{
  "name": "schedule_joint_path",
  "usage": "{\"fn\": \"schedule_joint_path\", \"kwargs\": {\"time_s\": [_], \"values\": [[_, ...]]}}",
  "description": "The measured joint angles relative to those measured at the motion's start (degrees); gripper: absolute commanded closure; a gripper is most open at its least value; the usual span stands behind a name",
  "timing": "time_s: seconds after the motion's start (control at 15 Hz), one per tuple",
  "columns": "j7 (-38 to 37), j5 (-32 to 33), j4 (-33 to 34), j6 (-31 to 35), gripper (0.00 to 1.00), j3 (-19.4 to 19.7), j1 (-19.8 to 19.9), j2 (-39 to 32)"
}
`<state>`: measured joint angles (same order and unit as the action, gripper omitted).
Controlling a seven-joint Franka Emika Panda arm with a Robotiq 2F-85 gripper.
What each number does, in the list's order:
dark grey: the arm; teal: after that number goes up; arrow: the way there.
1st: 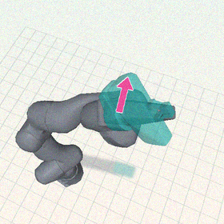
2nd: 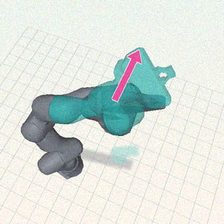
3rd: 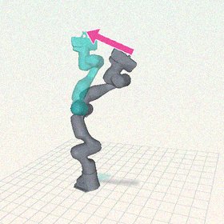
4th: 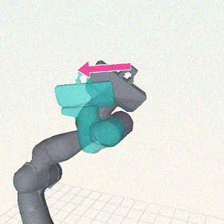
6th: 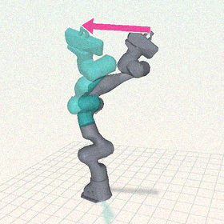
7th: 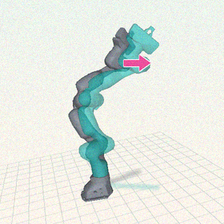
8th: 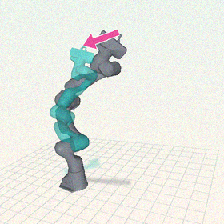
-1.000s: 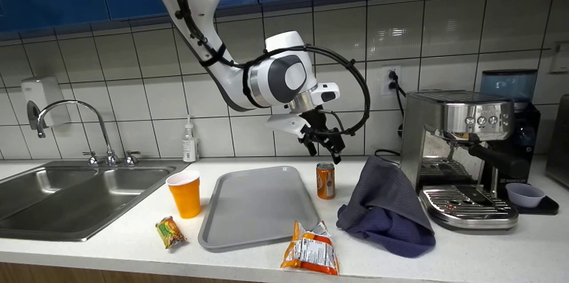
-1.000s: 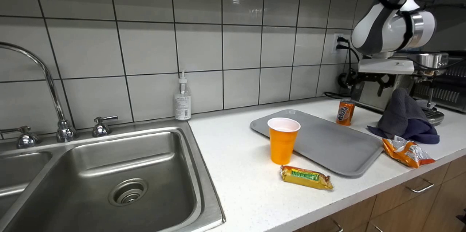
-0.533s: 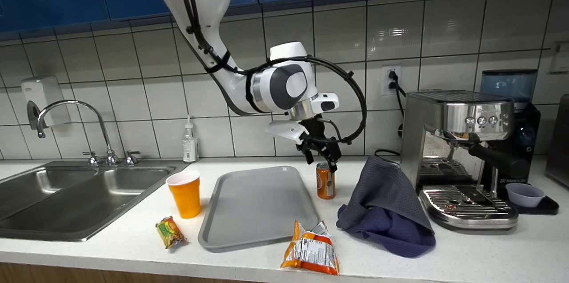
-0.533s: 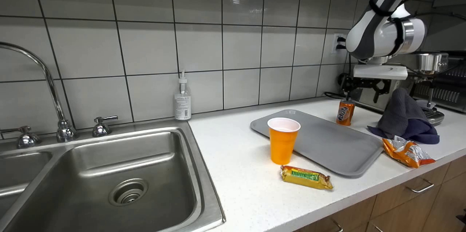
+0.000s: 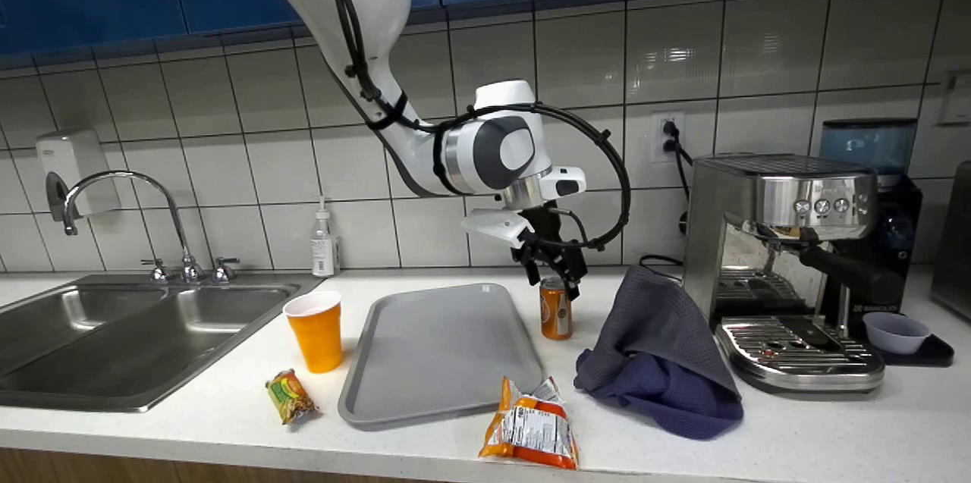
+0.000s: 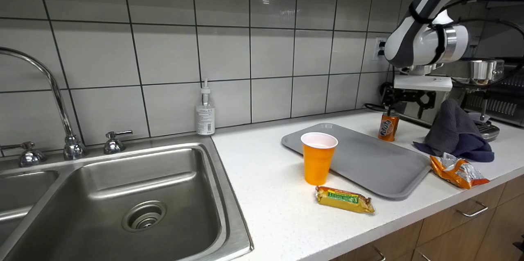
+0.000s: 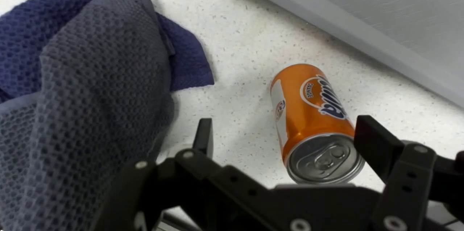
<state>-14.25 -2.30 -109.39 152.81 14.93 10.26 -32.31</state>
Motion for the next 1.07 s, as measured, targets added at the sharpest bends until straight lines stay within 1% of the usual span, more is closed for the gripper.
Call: {"fn": "schedule_joint_path", "kwargs": {"time_s": [0.73,1.07], "values": [[4.1,-3.5,8.0,-8.5,0.0,-3.8,3.5,-4.7],[4.3,-3.7,11.9,-10.8,0.0,-4.0,3.9,-7.5]]}}
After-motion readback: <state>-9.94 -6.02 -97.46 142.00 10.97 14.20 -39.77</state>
